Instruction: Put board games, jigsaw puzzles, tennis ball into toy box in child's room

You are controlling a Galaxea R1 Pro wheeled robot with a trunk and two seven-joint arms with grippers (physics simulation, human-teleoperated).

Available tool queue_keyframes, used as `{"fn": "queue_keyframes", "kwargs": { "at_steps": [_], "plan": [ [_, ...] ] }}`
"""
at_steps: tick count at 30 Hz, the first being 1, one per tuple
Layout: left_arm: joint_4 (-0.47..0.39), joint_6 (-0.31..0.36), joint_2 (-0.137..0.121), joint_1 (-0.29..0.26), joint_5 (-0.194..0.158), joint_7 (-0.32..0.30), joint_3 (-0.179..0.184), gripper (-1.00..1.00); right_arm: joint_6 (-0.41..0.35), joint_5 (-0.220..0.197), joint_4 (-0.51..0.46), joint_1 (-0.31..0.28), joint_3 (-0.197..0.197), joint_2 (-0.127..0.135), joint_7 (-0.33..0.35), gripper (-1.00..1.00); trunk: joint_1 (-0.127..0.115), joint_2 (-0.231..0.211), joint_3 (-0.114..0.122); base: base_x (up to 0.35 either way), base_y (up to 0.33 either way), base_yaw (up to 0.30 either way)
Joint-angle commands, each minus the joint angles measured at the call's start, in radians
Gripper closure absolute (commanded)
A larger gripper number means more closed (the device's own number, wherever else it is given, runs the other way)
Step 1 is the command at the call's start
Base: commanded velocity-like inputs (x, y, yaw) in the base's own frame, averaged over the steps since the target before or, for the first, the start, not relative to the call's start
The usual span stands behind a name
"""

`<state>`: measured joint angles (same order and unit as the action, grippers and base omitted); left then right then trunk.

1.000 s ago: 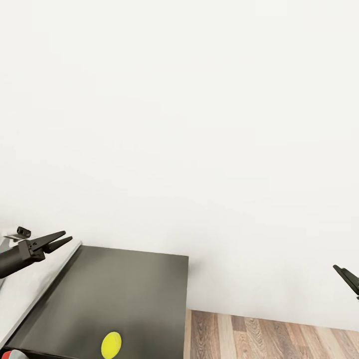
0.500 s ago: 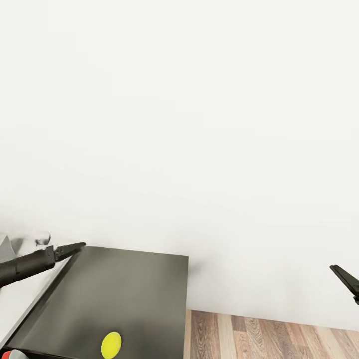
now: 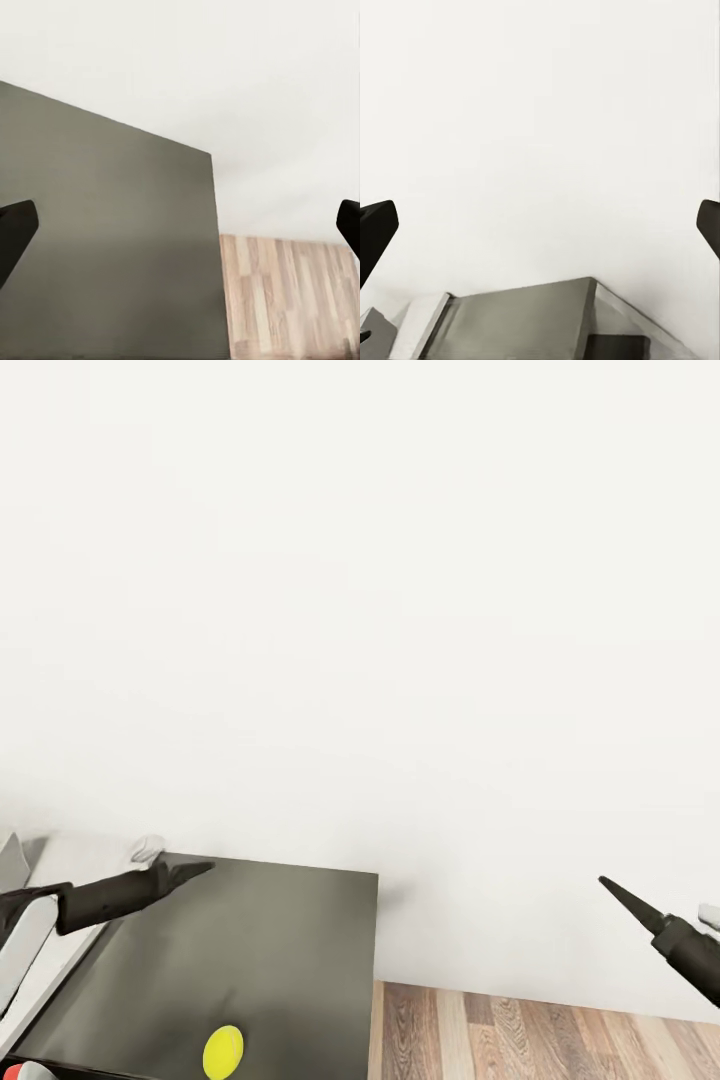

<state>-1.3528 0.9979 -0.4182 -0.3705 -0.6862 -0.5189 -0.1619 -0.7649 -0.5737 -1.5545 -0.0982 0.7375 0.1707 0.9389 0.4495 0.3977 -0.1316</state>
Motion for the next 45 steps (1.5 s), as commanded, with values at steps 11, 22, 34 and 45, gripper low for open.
{"fn": "queue_keyframes", "kwargs": {
  "at_steps": [11,22,34,45],
  "plan": [
    [0.000,0.010,0.121,-0.041,0.005,0.326,0.135,-1.00,-0.106,-0.003,-0.001,-0.065,-0.155,0.004,-0.341,-1.00,0.001,0.002,-0.002,0.000,0.000,0.000],
    [0.000,0.047,0.140,-0.060,0.005,0.533,0.206,-1.00,-0.118,-0.003,-0.001,-0.093,-0.245,0.004,-0.518,-1.00,0.001,0.002,-0.002,0.000,0.000,0.000],
    [-0.009,0.049,0.134,-0.058,0.030,0.542,0.265,-1.00,-0.119,0.000,-0.001,-0.110,-0.326,0.003,-0.640,-1.00,0.001,0.002,-0.002,-0.021,0.000,0.000],
    [-0.011,0.049,0.135,-0.058,0.034,0.542,0.277,-1.00,-0.119,0.000,0.001,-0.112,-0.334,0.003,-0.650,-1.00,0.001,0.002,-0.002,-0.204,0.000,0.000]
  ]
}}
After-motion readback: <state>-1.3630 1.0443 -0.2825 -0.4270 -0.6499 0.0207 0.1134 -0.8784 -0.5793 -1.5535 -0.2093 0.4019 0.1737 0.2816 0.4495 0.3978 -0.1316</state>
